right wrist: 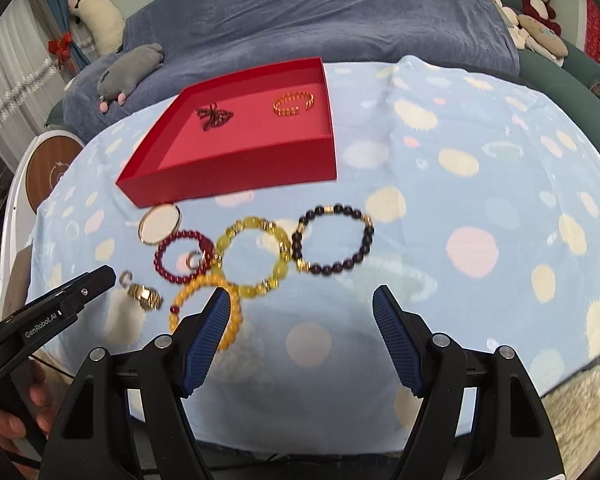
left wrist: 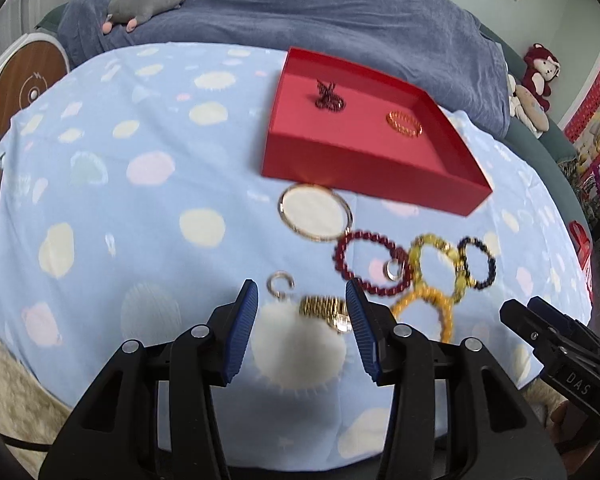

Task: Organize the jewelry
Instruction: 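Move both grippers back toward the remaining bracelets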

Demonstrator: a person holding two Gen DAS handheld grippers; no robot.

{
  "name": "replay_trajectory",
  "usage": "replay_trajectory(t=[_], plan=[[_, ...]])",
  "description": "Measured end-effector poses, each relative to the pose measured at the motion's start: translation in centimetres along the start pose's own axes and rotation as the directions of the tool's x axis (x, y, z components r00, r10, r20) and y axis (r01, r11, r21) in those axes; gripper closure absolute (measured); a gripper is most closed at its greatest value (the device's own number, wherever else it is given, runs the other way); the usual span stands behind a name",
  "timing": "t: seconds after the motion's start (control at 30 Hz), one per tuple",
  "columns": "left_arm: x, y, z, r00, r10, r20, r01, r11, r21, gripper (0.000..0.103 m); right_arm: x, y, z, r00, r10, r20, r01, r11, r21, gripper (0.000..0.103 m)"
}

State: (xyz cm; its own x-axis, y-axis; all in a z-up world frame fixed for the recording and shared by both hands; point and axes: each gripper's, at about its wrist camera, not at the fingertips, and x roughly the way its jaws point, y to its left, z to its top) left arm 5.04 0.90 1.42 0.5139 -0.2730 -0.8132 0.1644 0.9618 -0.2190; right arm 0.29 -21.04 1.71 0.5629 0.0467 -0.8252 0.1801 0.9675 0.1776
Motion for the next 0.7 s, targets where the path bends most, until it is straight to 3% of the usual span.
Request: replay_trajectory(t=[0.3,0.7], plan=[[1.0,0.2,-1.6,1.000,0.022,0.002,-0.022,1.000,-0.003,0.059,0.8,0.3,-1.2,1.000,-0.013,0.009,0.013,1.000,-0.013,0.032],[1.4,1.1,-1.2,0.999,0.029,0.029,-0.028,0.999,-0.040,0.057,2.9,-1.7,0.4,0.997,-0.071,0.026,0.069,0.996,0.058,0.032]])
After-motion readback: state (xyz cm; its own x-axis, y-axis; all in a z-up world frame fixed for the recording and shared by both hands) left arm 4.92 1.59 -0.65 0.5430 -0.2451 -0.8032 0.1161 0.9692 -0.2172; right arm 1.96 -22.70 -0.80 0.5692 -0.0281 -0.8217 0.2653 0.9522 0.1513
